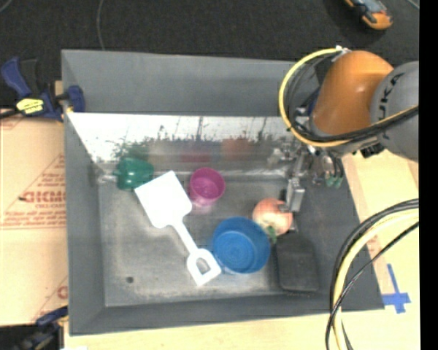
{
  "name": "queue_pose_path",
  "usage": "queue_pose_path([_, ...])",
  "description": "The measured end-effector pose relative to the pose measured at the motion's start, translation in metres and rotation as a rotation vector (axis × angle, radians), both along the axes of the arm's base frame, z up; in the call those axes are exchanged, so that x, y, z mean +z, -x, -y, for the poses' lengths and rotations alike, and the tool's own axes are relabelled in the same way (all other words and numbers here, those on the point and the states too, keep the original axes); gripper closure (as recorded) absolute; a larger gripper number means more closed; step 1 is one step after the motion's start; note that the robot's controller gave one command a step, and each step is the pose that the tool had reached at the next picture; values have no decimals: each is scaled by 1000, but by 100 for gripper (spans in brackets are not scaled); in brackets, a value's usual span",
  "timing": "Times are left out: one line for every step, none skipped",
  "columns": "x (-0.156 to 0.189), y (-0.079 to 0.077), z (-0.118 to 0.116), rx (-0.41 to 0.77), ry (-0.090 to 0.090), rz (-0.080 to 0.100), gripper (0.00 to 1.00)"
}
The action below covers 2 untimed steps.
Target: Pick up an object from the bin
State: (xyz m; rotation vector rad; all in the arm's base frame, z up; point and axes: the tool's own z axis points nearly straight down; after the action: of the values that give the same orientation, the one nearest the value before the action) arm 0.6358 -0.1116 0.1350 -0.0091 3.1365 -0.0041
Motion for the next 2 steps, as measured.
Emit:
queue_pose_path([-41,-2,17,-32,0,-3,0])
queue_pose_path([-63,-2,29,-27,-4,15,0])
